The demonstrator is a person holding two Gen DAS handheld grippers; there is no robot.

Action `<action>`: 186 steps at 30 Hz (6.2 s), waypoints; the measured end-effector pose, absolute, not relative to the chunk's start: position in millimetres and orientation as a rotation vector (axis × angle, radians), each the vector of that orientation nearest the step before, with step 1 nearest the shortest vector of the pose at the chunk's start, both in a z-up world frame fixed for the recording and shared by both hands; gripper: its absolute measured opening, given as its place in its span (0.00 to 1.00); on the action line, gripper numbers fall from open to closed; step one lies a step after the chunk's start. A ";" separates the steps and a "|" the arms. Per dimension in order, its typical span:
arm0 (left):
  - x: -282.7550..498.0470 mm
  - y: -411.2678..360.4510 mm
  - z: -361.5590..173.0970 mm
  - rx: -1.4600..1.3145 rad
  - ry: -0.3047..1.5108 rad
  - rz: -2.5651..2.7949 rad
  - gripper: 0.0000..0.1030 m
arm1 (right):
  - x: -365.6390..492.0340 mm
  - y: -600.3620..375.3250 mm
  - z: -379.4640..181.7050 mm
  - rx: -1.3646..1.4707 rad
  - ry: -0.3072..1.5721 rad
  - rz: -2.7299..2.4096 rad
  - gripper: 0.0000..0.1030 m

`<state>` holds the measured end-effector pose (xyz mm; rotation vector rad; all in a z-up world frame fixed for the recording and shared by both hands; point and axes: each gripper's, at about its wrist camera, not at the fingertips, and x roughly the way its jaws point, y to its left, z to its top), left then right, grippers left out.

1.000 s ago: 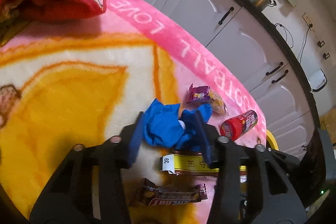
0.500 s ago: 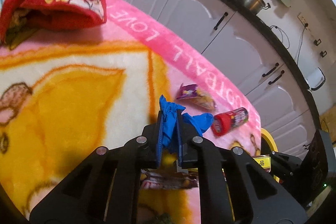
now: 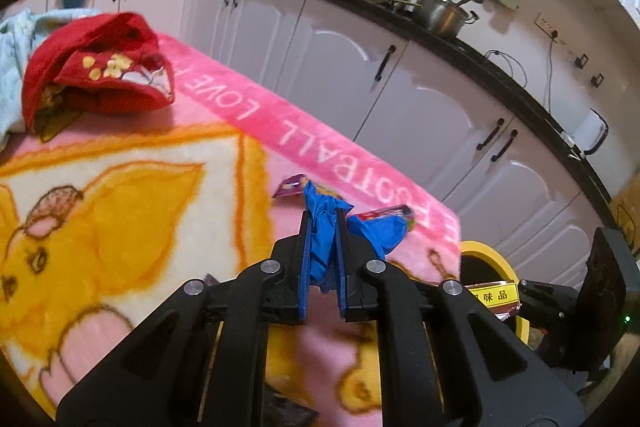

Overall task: Collect trash
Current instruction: 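Grasp the blue glove with the left tool while the right tool grasps the yellow snack bag, then carry the glove and snack bag over the yellow bin, then open both tools to drop the glove and snack bag into the bin, then move both tools back over the green wrapper and red candy tube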

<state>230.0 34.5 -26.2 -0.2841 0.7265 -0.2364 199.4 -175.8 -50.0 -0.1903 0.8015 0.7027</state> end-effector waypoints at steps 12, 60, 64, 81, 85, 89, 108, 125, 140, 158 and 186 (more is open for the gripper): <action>207.5 -12.8 -7.5 -0.233 0.664 -0.290 0.05 | 176.9 -233.1 -40.8 -0.147 0.784 0.625 0.34; 178.3 -186.0 -42.2 -0.061 0.713 -0.534 0.05 | 151.2 -412.0 -70.0 0.054 0.837 0.205 0.35; 177.5 -195.4 -50.2 -0.045 0.732 -0.545 0.05 | 151.4 -415.0 -76.4 0.055 0.851 0.194 0.35; 184.9 -213.8 -83.4 -0.036 0.822 -0.566 0.05 | 156.8 -410.7 -99.4 0.036 0.907 0.202 0.34; 187.9 -216.8 -88.9 -0.039 0.837 -0.569 0.05 | 157.4 -410.6 -102.9 0.035 0.913 0.200 0.34; 190.4 -220.3 -92.9 -0.042 0.848 -0.573 0.09 | 158.1 -410.0 -105.0 0.042 0.917 0.198 0.34; 182.6 -200.1 -78.4 -0.058 0.810 -0.498 0.89 | 155.9 -427.4 -76.0 0.118 0.822 0.144 0.63; 162.0 -144.8 -43.0 -0.076 0.691 -0.367 0.89 | 143.0 -387.2 -31.3 0.067 0.706 0.244 0.72; 144.7 -100.2 -26.7 -0.107 0.611 -0.274 0.89 | 134.4 -345.0 -3.7 0.014 0.615 0.341 0.74; 131.2 -54.9 -25.2 -0.154 0.577 -0.193 0.89 | 140.1 -293.9 3.2 -0.071 0.610 0.427 0.76; 138.7 21.2 -61.8 -0.260 0.673 -0.022 0.89 | 224.8 -197.8 -26.9 -0.292 0.685 0.613 0.78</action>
